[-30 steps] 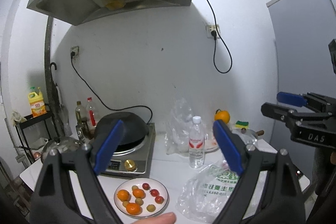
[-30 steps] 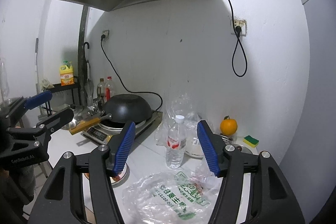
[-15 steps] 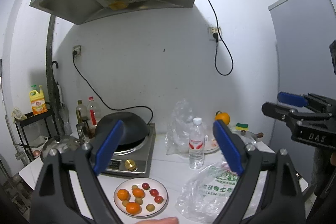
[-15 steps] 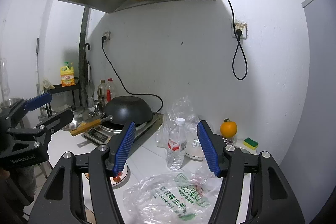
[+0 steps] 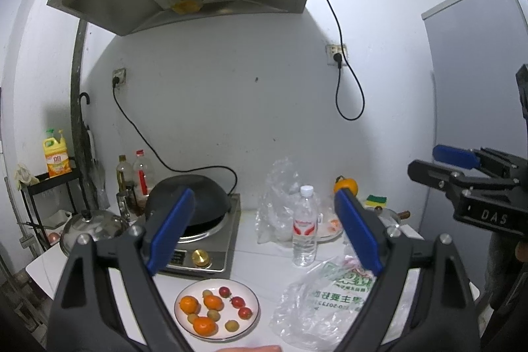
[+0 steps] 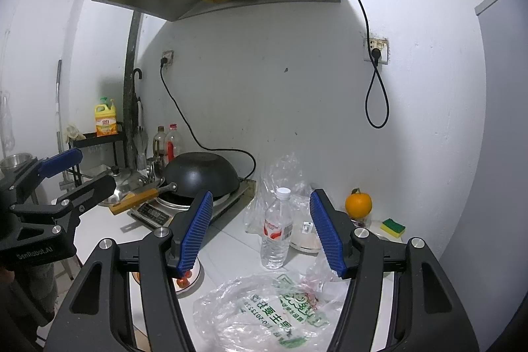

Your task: Organize fruits

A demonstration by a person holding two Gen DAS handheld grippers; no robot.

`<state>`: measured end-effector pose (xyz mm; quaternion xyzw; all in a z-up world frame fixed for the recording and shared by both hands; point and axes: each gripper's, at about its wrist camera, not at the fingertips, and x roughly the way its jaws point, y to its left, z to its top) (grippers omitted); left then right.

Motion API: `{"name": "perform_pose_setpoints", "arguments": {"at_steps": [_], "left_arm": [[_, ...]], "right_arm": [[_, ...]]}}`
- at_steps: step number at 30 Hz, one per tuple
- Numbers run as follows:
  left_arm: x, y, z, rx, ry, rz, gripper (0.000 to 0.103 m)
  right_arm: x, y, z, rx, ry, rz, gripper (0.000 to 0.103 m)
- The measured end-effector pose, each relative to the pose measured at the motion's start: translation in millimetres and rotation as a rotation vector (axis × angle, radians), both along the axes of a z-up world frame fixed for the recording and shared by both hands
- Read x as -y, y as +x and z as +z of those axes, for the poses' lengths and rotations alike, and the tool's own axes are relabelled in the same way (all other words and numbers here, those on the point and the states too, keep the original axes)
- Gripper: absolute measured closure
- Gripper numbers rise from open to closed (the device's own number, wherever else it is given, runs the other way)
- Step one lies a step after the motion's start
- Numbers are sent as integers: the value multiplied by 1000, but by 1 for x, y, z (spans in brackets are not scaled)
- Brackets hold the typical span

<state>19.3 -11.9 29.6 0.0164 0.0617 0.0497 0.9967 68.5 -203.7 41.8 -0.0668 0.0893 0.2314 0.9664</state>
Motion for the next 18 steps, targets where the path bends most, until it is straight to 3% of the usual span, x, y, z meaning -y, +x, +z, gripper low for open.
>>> {"name": "perform_pose_setpoints", "arguments": {"at_steps": [18], "left_arm": [[-1,3,-3,-9,6,-14,15]], "right_arm": [[-8,8,-4,-26,-19,22,38]]}}
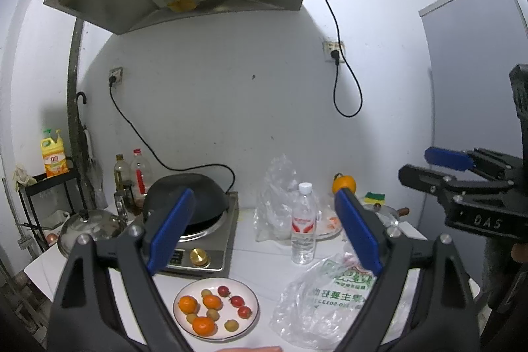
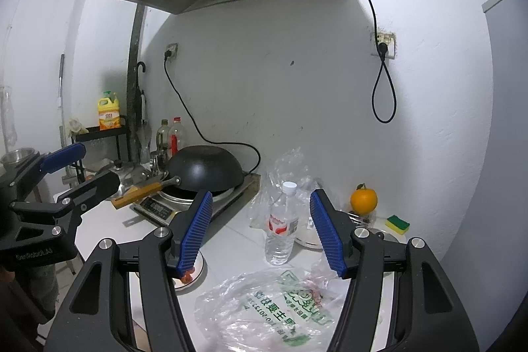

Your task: Organize fruits

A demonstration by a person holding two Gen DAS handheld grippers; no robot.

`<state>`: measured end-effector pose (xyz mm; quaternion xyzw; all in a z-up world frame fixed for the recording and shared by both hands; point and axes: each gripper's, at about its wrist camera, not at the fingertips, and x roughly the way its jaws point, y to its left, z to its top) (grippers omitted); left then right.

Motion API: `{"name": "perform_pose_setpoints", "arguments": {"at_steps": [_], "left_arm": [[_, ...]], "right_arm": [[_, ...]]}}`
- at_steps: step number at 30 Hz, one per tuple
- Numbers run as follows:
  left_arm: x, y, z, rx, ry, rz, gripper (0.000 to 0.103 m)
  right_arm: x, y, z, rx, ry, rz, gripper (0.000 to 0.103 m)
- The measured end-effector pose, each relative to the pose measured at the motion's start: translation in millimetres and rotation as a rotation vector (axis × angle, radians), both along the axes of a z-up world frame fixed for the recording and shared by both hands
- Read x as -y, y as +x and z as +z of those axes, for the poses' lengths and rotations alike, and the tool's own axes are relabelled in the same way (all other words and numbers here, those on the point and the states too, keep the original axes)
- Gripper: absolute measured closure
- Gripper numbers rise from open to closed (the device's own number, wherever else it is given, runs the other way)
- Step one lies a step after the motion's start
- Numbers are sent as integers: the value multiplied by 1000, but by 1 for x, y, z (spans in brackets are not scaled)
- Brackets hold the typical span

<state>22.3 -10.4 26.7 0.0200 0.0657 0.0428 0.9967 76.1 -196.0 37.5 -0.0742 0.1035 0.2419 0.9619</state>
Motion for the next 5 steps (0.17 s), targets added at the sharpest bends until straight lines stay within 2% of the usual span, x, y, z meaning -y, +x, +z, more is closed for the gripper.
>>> {"name": "perform_pose_setpoints", "arguments": {"at_steps": [5], "left_arm": [[5,3,-3,3,27,-38,15]], "right_arm": [[-1,2,-4,-4,0,8,38]]}}
